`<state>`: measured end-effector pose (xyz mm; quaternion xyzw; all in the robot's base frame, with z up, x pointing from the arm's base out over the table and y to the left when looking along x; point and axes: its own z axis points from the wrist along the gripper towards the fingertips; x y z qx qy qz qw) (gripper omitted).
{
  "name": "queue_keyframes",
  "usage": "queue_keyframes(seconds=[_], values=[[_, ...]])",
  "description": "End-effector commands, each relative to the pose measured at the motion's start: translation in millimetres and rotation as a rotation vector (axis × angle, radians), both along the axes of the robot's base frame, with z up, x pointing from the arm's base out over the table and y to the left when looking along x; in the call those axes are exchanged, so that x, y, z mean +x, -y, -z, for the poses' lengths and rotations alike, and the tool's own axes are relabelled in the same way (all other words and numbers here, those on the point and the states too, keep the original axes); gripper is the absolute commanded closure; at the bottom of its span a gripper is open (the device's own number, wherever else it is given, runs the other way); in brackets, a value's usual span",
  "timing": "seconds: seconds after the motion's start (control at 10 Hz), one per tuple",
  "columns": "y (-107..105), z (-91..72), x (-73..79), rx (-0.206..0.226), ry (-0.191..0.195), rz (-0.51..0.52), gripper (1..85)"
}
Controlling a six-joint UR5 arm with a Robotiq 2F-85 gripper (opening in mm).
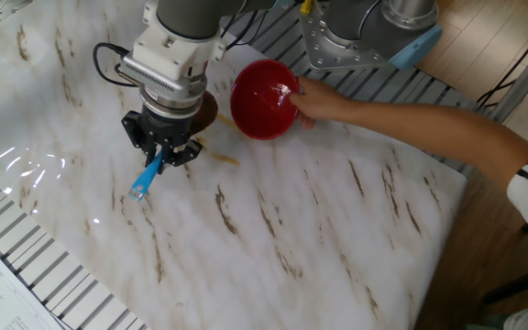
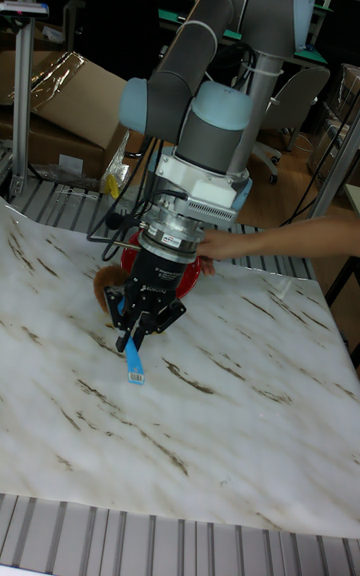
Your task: Scrub the table with a brush
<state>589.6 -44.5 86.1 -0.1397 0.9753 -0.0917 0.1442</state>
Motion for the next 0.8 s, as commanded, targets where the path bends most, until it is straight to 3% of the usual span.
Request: queue_keyframes(seconds=[0.0, 0.4, 0.7], values=[[-1.4, 0.8, -1.1, 0.029, 0.000, 0.015, 84.7], [-5.4, 2.7, -4.1, 0.054, -0.009, 0.027, 84.7], [-17.2, 5.3, -8.8, 0.112, -0.026, 0.059, 84.7]])
